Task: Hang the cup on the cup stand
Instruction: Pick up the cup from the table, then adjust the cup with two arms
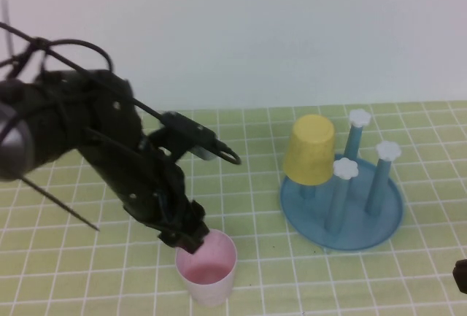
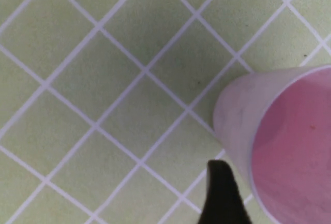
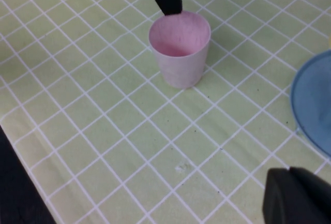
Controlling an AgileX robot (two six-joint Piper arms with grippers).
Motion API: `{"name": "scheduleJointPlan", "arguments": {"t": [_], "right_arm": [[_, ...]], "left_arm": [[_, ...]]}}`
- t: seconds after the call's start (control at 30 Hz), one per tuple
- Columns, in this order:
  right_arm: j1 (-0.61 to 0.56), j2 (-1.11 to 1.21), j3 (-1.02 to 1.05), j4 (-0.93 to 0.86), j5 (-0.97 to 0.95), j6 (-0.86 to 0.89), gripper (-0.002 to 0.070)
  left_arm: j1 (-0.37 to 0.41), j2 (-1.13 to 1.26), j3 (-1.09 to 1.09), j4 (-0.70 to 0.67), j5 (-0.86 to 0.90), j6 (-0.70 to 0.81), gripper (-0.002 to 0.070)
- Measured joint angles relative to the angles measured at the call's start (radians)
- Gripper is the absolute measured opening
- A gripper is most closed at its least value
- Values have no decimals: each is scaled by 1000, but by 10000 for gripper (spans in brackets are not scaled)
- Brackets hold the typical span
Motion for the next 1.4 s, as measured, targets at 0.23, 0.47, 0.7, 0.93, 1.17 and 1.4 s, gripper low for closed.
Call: {"name": "scheduleJointPlan", "arguments": {"t": [0.23,0.47,0.7,0.93,1.17,1.4], "right_arm": [[0,0,0,10,0,-8,-1],[0,1,0,11,0,-12,-1],[0,1,0,11,0,-112,-1],[18,1,0,14,0,-262,-1],[52,6,-8,12,2,-261,-1],[58,106,-145,-59,107,-146,-1]], "left_arm": [[-7,89,-1,-3,-72,-12,358],[-3,125,-1,-5,-75,-26,-1],[43,125,-80,-125,71,31,0],[101,125,-189,-366,312,129,0],[102,88,-197,-407,316,134,0],[102,29,-197,-436,316,70,0]]}}
